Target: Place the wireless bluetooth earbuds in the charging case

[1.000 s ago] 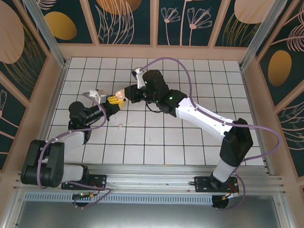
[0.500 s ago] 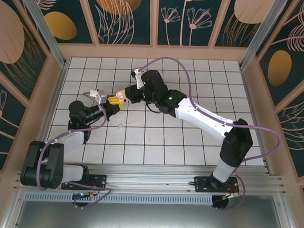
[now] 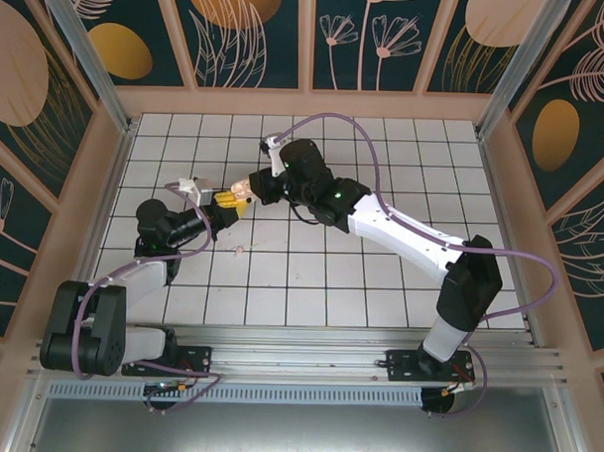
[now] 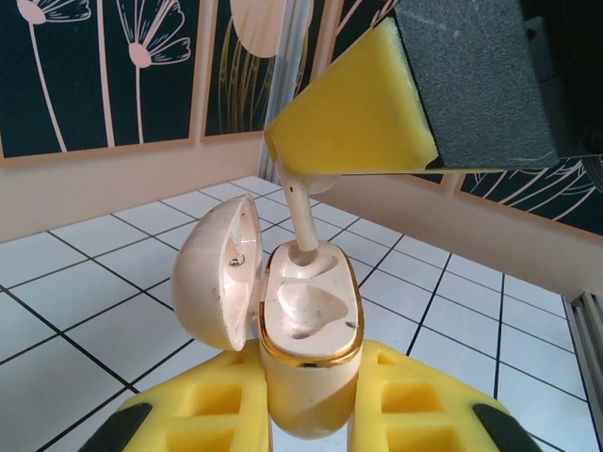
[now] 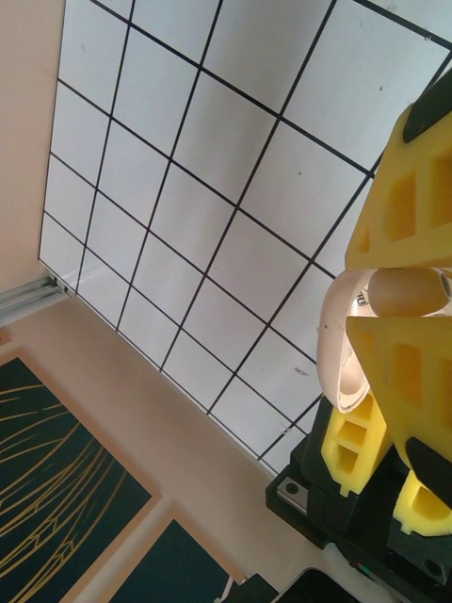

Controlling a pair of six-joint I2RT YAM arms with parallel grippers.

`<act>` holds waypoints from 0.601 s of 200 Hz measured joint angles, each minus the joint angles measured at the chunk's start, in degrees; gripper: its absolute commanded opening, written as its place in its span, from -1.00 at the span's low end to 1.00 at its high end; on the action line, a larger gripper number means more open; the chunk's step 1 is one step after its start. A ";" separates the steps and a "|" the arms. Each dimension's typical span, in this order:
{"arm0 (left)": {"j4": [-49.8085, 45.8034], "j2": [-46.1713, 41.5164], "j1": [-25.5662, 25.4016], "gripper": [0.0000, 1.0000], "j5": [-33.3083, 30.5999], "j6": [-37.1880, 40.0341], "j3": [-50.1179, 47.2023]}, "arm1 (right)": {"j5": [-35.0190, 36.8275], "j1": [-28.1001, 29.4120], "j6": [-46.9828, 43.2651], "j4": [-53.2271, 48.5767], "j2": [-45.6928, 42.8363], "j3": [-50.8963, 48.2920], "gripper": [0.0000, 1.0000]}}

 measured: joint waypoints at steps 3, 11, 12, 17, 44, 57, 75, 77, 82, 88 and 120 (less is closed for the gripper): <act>-0.02 0.00 0.00 -0.96 0.02 0.00 0.00 | -0.02 0.02 -0.13 -0.02 0.00 0.00 -0.67; -0.13 0.00 0.00 -0.96 0.09 0.00 0.00 | -0.02 0.07 -0.28 -0.02 0.00 0.00 -0.68; -0.13 0.00 0.00 -0.96 0.09 0.00 0.00 | -0.02 0.07 -0.31 -0.02 0.00 0.00 -0.68; -0.22 0.00 0.00 -0.96 0.20 0.00 0.04 | -0.04 0.11 -0.37 -0.09 0.02 0.00 -0.68; -0.42 0.00 0.00 -0.96 0.42 0.02 0.17 | -0.20 0.31 -0.57 -0.24 0.00 0.00 -0.68; -0.44 0.00 0.00 -0.96 0.42 0.02 0.20 | -0.17 0.33 -0.57 -0.28 0.00 0.00 -0.68; -0.50 0.00 0.00 -0.96 0.46 0.04 0.20 | -0.20 0.35 -0.57 -0.57 -0.09 0.00 -0.68; -0.55 0.00 0.00 -0.96 0.46 0.04 0.20 | -0.20 0.35 -0.59 -0.59 -0.11 0.00 -0.68; -0.57 0.00 0.00 -0.96 0.48 0.11 0.20 | -0.20 0.37 -0.59 -0.66 -0.20 0.00 -0.68; -0.59 0.00 0.00 -0.96 0.52 0.22 0.22 | -0.20 0.42 -0.61 -0.76 -0.24 0.00 -0.68; -1.88 -0.44 0.00 -0.96 0.61 1.51 0.63 | -0.20 0.70 -1.44 -1.09 -0.57 0.00 -0.68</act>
